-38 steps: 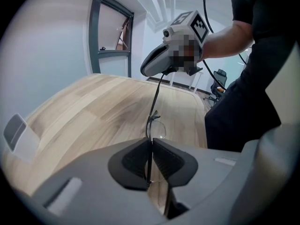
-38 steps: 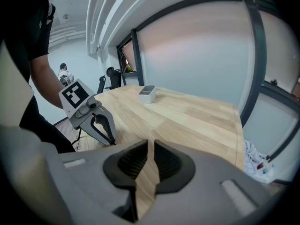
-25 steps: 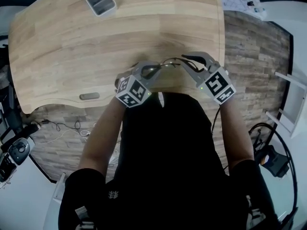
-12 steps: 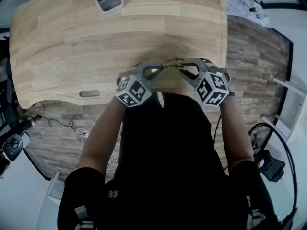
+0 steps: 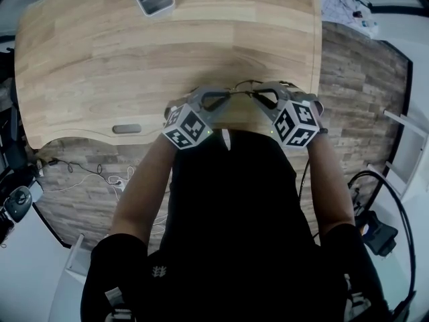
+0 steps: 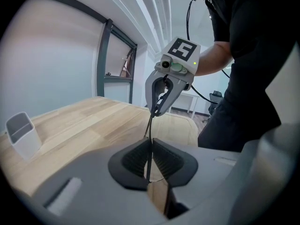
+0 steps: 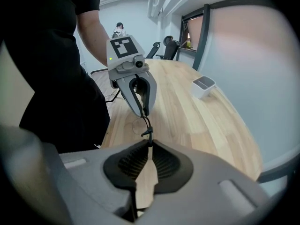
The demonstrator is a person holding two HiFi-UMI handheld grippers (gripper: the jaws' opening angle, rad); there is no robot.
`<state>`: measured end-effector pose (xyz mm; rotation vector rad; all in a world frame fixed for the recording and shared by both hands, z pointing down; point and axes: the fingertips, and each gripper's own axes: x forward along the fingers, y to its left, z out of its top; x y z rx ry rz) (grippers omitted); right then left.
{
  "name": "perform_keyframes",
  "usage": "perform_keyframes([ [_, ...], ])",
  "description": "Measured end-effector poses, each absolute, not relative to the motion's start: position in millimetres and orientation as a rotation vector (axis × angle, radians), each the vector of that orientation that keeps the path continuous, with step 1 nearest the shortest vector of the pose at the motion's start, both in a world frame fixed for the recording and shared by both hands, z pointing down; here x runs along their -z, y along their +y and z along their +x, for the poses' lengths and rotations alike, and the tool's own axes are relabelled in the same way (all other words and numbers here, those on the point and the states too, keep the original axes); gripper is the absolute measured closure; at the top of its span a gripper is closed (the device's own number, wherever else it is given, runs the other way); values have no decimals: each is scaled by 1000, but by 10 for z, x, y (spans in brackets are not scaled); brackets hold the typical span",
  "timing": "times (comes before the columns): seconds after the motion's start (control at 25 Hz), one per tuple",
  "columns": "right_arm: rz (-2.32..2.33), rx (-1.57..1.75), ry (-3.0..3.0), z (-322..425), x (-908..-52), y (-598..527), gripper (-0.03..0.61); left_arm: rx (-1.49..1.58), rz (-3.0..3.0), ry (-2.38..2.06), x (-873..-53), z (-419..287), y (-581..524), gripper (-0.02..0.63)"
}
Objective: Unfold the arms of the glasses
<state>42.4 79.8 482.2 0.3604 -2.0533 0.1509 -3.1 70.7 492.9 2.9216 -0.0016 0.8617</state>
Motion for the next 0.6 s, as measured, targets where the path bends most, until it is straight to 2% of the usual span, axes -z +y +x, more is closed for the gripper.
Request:
perform_keyframes([
  [0.28,358,-149,-2088,327,-4720,790,552,-915,2918,-34,-4974,-37,696,577],
  [0.44,367,-171,-2121,259,-4659,777,552,-920,2924,-59,-4935,-53,681,540],
  [0.6,363,-173,-2136,196,-4613,788,552,-913,2928,-86,-4848,-97,672,537],
])
